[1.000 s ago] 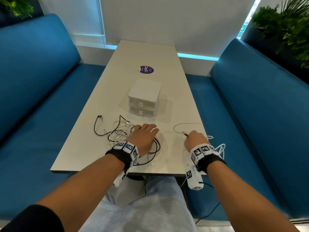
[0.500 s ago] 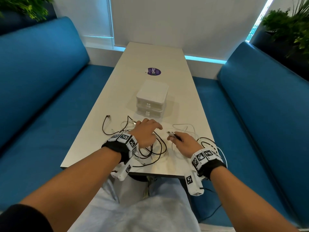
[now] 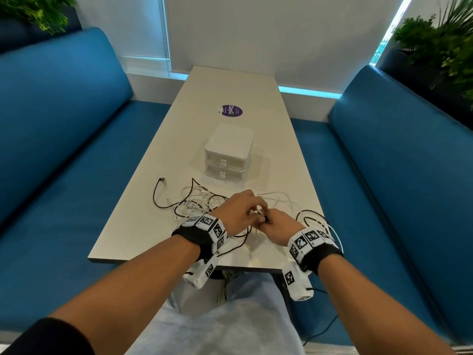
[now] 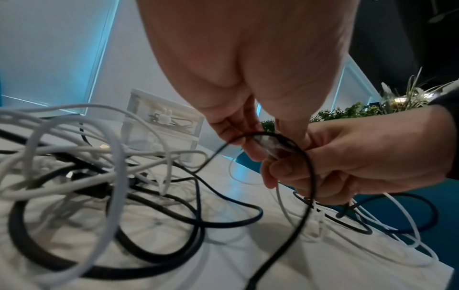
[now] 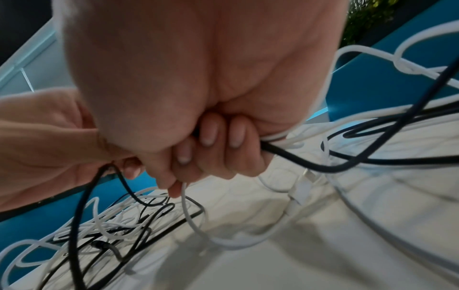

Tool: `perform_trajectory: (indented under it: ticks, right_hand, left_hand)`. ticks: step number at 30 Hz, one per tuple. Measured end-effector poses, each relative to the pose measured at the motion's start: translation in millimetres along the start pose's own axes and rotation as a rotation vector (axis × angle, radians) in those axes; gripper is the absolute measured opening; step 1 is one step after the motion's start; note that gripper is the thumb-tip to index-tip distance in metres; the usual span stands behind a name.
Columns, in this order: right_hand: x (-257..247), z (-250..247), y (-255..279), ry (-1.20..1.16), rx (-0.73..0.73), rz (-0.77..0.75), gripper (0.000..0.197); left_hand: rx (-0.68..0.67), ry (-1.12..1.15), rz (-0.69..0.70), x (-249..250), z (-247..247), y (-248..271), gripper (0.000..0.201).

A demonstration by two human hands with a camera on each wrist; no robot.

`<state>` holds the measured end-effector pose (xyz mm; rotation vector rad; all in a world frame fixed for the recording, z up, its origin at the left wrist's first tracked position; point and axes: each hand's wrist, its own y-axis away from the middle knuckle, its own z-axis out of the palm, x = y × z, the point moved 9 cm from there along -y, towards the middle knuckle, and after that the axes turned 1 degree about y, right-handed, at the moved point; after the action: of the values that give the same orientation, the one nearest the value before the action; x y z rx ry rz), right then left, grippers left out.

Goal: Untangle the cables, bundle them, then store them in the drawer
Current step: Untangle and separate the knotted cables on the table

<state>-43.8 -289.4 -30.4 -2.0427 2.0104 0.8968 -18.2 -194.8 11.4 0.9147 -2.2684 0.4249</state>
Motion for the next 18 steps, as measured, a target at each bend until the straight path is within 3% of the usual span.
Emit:
perform_trajectory:
  ticks: [6,10,14,18]
  right_hand:
    - [-4.7,3.9,3.7,-0.068,-0.028,-0.027,0.004]
    - [-1.9,-1.3,4.6,-0.163,-0.005,-0.026,0.033]
    - [0.1,0.3,1.0,-0.174,-0.028,-0.004,0.019]
    - [-7.2,3.4,-3.4,-0.078,-0.046,0.004,0.025]
  left_hand:
    - [0.038,0.039,-0.042,-5.3,0.3,-4.3,0.013]
    - [0.055,0.034,-0.058,-10.4,-2.0,-4.0,0.012]
    - [0.046,0.043,-0.092,-12.8,-3.0,-6.2,0.011]
    - [-0.021,-0.020,-0.114,-13.6,0.4,-5.7,0.015]
